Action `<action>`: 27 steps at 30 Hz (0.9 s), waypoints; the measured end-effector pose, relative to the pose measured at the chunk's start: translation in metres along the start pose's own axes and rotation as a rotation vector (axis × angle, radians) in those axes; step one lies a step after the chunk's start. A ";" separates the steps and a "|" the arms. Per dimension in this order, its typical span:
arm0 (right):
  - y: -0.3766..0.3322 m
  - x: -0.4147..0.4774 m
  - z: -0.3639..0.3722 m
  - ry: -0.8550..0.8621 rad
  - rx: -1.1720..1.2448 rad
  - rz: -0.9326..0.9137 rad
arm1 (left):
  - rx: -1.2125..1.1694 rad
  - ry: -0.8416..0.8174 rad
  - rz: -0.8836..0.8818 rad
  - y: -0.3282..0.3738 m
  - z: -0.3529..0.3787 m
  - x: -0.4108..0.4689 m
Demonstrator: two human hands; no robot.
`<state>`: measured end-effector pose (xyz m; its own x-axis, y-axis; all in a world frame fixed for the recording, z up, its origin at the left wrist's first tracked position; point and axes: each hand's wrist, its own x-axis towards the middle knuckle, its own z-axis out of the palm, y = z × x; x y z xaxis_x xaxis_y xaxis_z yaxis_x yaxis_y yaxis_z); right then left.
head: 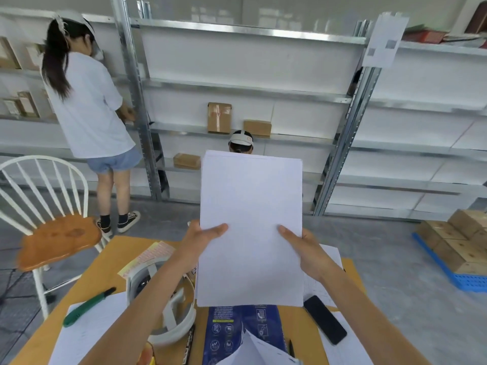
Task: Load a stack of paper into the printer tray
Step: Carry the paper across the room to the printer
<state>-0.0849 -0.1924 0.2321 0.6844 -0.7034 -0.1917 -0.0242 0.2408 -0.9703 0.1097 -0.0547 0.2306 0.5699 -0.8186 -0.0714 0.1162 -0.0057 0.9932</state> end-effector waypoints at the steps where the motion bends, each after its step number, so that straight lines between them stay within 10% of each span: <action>1: 0.002 0.001 0.003 0.036 0.001 -0.009 | 0.003 0.011 0.002 0.001 0.002 0.000; 15: 0.009 0.023 0.059 0.054 0.002 -0.043 | -0.080 0.018 -0.114 0.017 -0.037 -0.042; 27: 0.037 0.009 0.224 -0.473 -0.135 -0.029 | -0.177 0.644 -0.077 0.002 -0.151 -0.182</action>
<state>0.0836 -0.0405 0.2277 0.9414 -0.3200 -0.1069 -0.0733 0.1153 -0.9906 0.1293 0.1814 0.2319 0.9197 -0.3136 -0.2362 0.2762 0.0894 0.9569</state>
